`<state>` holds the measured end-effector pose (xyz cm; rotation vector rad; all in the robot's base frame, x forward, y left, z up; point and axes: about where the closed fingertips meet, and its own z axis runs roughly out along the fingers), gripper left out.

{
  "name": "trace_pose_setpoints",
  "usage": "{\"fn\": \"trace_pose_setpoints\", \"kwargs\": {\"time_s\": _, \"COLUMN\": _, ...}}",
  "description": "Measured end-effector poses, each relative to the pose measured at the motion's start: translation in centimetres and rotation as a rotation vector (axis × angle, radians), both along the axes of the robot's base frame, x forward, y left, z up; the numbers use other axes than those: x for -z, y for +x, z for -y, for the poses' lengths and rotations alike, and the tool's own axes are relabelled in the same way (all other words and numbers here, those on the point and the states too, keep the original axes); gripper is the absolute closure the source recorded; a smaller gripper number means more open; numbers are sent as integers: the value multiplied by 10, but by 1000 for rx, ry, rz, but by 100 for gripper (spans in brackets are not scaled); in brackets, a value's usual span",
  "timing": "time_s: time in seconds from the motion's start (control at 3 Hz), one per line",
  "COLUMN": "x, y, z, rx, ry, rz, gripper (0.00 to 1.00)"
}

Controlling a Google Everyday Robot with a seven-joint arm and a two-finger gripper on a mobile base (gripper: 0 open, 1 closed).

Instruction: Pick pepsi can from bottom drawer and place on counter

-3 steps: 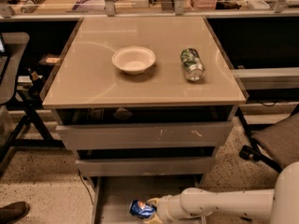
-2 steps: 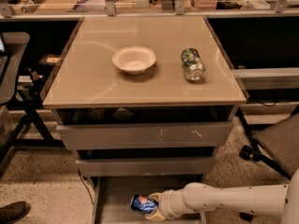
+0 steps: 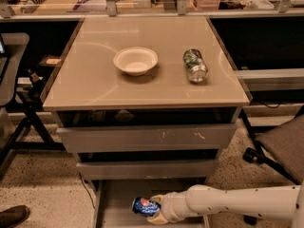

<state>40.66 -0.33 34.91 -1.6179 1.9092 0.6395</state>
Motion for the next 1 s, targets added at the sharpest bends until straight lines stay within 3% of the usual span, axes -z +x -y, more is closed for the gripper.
{"fn": "trace_pose_setpoints", "kwargs": {"time_s": 0.67, "x": -83, "y": -14, "z": -13, "rx": -31, "ry": -15, "rz": 86, "gripper": 100}}
{"fn": "trace_pose_setpoints", "kwargs": {"time_s": 1.0, "x": -135, "y": -19, "z": -24, "rx": -73, "ry": -29, "rz": 170, "gripper": 100}}
